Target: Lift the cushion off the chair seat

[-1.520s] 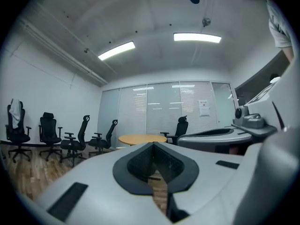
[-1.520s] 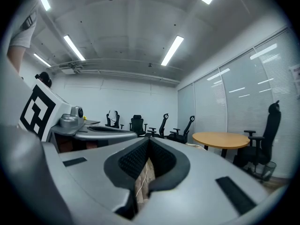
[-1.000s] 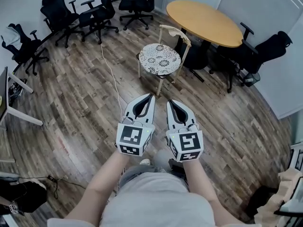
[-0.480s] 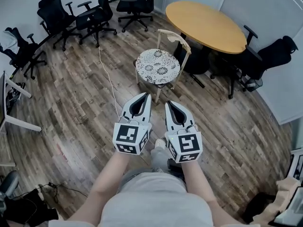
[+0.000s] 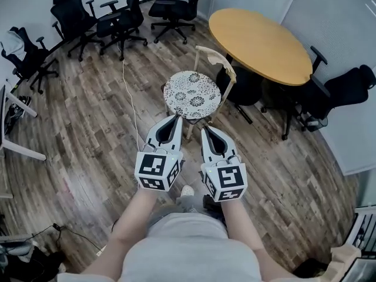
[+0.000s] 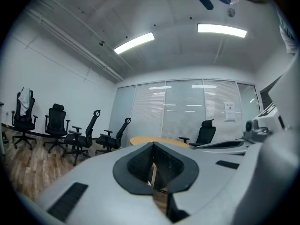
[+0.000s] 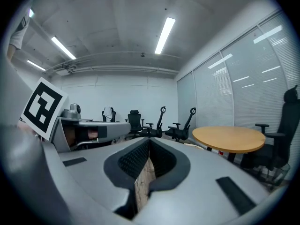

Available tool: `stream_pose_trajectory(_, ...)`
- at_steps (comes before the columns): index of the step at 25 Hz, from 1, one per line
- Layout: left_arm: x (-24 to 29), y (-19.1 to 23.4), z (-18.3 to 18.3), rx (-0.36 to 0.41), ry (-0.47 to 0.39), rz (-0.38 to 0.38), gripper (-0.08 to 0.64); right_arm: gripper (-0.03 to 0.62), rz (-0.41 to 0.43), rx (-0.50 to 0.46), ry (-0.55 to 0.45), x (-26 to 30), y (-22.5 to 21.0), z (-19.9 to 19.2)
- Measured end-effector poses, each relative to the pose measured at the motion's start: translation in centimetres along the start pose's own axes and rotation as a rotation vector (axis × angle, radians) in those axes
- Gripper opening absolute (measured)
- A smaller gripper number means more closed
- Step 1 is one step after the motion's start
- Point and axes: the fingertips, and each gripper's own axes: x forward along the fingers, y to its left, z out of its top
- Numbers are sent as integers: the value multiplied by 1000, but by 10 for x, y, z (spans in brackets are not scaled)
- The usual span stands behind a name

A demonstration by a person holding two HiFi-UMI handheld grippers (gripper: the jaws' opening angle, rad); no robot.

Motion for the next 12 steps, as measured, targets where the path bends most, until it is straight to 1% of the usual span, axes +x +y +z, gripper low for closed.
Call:
stream_pose_trajectory(6,33,-3,-2,14,1,20,4,26,24,13,-14,19,-28,-2)
stream_pose_trajectory(12,53,7,-14,24,32,28,3,26,24,59,0,37,-42,-17)
